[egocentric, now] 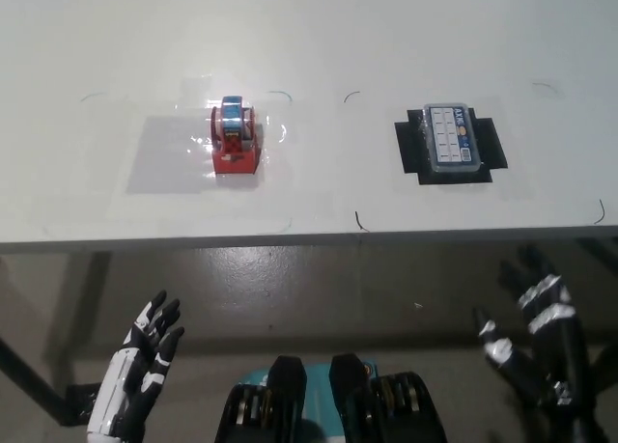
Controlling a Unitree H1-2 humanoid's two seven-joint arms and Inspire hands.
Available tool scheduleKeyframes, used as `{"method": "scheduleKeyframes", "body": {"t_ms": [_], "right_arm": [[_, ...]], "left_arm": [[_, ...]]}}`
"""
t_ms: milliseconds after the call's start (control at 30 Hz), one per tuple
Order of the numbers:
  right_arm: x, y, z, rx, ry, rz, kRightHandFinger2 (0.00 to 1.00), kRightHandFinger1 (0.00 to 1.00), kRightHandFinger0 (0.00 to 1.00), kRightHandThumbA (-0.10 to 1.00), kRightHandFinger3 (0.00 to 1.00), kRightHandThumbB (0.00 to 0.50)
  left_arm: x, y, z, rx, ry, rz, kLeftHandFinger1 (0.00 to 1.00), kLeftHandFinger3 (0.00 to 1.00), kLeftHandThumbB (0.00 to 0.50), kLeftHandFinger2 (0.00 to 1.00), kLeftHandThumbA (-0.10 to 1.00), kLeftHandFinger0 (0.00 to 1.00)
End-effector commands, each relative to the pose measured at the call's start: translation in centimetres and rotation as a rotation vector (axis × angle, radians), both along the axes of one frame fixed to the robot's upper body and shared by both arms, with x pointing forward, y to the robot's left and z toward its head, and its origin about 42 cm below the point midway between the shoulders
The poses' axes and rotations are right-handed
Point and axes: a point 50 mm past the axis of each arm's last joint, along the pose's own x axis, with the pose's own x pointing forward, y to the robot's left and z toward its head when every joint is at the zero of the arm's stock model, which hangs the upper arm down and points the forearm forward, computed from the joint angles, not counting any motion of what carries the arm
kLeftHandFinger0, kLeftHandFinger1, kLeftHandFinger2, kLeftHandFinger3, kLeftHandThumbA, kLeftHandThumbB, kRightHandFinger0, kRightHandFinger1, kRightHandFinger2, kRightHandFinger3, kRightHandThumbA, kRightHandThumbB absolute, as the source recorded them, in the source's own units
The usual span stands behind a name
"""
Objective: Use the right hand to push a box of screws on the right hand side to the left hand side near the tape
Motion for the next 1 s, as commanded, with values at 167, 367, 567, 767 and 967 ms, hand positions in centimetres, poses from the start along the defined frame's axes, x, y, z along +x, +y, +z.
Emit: {"method": "scheduleKeyframes", "body": {"t_ms": [167,367,567,767,967], "right_arm": [[5.5,-2.4,5.8,0.038,-0.165,-0.057,1.00,1.00,1.00,0.76,1.00,0.132],[9.4,-2.6,8.4,0.013,-0.173,-0.090,1.00,1.00,1.00,0.75,1.00,0.135],[14.1,-3.2,10.7,-0.026,-0.180,-0.100,1.00,1.00,1.00,0.67,1.00,0.110],[19.2,-3.0,11.9,-0.024,-0.130,-0.120,1.00,1.00,1.00,0.74,1.00,0.131],[23.7,-2.2,11.6,-0.014,-0.035,-0.113,1.00,1.00,1.00,0.89,1.00,0.148]], "left_arm": [[-0.3,0.2,1.1,-0.009,-0.073,-0.013,1.00,1.00,0.109,1.00,0.75,1.00],[-0.4,0.0,1.1,-0.029,-0.071,-0.023,1.00,1.00,0.108,1.00,0.74,1.00],[-0.2,-0.2,1.3,-0.052,-0.070,-0.034,1.00,1.00,0.105,1.00,0.70,1.00],[-0.2,-0.2,1.5,-0.044,-0.074,-0.036,1.00,1.00,0.104,1.00,0.68,1.00],[-0.2,-0.1,1.3,-0.052,-0.069,-0.035,1.00,1.00,0.113,1.00,0.67,1.00]]}}
